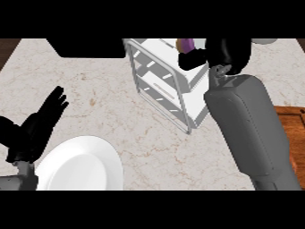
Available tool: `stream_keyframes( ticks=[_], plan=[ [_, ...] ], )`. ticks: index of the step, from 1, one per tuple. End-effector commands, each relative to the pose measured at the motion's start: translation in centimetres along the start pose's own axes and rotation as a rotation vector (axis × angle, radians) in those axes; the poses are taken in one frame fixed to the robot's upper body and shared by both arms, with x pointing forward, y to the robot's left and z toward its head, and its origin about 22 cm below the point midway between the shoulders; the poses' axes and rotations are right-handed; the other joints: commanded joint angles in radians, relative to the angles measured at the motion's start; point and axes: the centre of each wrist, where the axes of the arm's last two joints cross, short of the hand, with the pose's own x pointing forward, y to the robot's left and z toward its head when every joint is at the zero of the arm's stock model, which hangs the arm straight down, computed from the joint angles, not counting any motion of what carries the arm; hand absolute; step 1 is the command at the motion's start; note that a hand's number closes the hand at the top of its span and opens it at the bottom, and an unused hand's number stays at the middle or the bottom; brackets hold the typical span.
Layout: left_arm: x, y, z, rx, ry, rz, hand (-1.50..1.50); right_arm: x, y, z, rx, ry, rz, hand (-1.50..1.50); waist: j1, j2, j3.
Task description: Pick the can from the cutting board and place it in the tiered basket
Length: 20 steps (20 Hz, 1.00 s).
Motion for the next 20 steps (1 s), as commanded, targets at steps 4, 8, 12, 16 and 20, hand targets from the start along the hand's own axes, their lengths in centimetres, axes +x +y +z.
stream_keyframes(
  ticks=[4, 8, 12, 16, 20],
  plan=[
    [-1.3, 0.1, -0.8, -0.004, 0.007, 0.01, 0.0, 0.1, 3.9, -1.0, -0.178, -0.002, -0.097, 1.5, 0.005, 0.017, -0.001],
    [0.4, -0.6, -0.1, 0.008, -0.004, -0.005, 0.0, -0.7, 3.8, -4.2, -0.133, -0.008, -0.083, -1.5, 0.004, 0.014, 0.0],
    [-0.4, 0.1, 0.6, -0.013, 0.011, 0.011, 0.0, 0.4, 6.0, -3.7, -0.121, -0.026, -0.061, -1.5, 0.005, 0.013, 0.0],
    [-0.7, -0.9, -0.5, 0.007, -0.009, 0.005, 0.0, 1.8, 5.2, -3.9, -0.159, -0.027, -0.152, -1.5, 0.001, 0.013, -0.001],
    [0.0, -0.8, -0.5, -0.001, 0.0, -0.008, 0.0, 0.4, 4.1, -4.4, -0.185, 0.038, -0.341, -1.5, -0.004, 0.012, 0.0]
  ],
)
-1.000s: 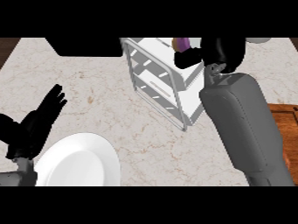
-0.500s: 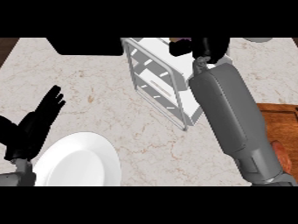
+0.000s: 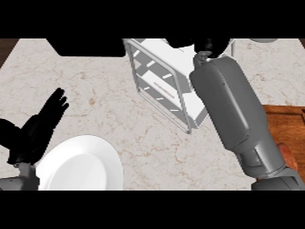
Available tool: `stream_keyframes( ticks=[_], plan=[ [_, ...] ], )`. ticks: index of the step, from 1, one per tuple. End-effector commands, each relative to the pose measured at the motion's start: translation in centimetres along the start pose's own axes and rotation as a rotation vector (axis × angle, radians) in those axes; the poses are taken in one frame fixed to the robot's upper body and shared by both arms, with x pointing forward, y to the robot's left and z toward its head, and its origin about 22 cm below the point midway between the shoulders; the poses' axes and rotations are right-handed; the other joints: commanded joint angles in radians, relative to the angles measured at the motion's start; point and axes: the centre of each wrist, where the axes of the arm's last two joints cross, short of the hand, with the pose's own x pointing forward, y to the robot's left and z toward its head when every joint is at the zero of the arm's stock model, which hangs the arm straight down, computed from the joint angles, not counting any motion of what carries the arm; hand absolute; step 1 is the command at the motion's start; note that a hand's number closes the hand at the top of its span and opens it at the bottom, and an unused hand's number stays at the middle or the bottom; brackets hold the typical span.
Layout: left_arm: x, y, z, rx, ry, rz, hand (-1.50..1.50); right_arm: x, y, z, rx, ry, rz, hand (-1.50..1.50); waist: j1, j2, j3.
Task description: Pick the can from the cutting board and place it in the tiered basket
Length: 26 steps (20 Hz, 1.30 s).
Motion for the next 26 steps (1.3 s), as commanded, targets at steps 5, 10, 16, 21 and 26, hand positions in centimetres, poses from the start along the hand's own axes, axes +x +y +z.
stream_keyframes(
  ticks=[5, 10, 16, 21, 26],
  plan=[
    [1.2, 2.5, 0.1, 0.012, -0.003, -0.006, 0.0, 0.2, -3.1, -1.5, -0.092, 0.092, -0.331, -1.5, -0.007, -0.003, -0.001],
    [0.0, 0.7, 0.0, 0.027, 0.007, -0.017, 0.0, -0.5, -5.1, -1.2, -0.228, 0.118, -0.495, -1.5, -0.016, -0.004, -0.001],
    [0.6, 0.2, 0.3, 0.033, 0.01, 0.002, 0.0, -4.4, -12.3, -2.8, -0.394, 0.14, -0.524, -1.5, -0.032, -0.01, -0.001],
    [0.2, 0.8, -0.3, 0.048, 0.025, 0.0, 0.0, -8.5, -18.4, -0.6, -0.457, 0.164, -0.513, -1.5, -0.051, -0.013, -0.001],
    [0.1, 1.4, 0.5, 0.032, 0.011, -0.003, 0.0, -12.5, -24.9, 1.5, -0.499, 0.151, -0.501, -1.5, -0.033, -0.007, -0.001]
  ],
)
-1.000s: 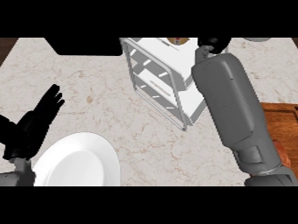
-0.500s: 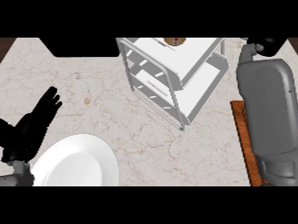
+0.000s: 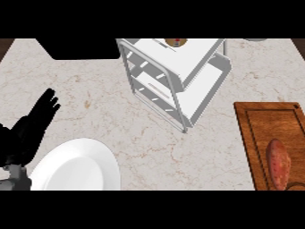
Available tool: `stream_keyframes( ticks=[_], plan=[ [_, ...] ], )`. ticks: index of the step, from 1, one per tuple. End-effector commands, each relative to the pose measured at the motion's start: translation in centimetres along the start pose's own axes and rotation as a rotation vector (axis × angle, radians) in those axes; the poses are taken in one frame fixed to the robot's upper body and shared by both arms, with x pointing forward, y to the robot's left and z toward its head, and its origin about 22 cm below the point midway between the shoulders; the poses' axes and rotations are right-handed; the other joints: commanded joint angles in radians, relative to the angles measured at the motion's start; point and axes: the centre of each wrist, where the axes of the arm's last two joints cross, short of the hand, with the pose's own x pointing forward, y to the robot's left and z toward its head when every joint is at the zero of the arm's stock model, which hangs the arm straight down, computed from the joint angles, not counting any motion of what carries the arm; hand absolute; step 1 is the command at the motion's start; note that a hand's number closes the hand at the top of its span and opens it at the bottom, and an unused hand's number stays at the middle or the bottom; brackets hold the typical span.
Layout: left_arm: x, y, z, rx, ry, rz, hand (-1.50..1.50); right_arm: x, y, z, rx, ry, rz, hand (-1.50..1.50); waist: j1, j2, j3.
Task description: Pick the can from the cutting board and place it in the tiered basket
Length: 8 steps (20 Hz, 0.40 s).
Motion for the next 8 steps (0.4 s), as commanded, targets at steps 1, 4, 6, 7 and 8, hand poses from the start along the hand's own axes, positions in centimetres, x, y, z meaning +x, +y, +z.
stream_keyframes(
  ticks=[1, 4, 6, 7, 8],
  plan=[
    [0.1, -0.3, -0.3, 0.007, -0.002, 0.0, 0.0, -0.8, -6.8, 0.1, -0.024, -0.006, 0.034, -1.5, -0.005, 0.001, 0.001],
    [-1.2, -0.2, 0.5, -0.005, -0.004, -0.001, 0.0, 1.0, -10.4, -1.0, -0.015, -0.021, 0.041, -1.5, 0.007, 0.003, 0.0],
    [-2.0, 1.2, 0.0, 0.0, -0.012, 0.007, 0.0, 1.6, -12.6, -0.4, -0.011, -0.04, 0.051, -1.5, 0.002, 0.003, 0.0],
    [1.2, -0.1, 0.2, -0.005, -0.02, 0.004, 0.0, -0.7, -14.1, -2.4, -0.027, -0.021, 0.033, -1.5, 0.01, 0.004, 0.001],
    [0.8, 0.2, -0.5, -0.009, 0.005, 0.01, 0.0, 1.3, -14.8, -1.0, 0.012, -0.037, 0.054, -1.5, 0.006, 0.003, 0.0]
  ],
)
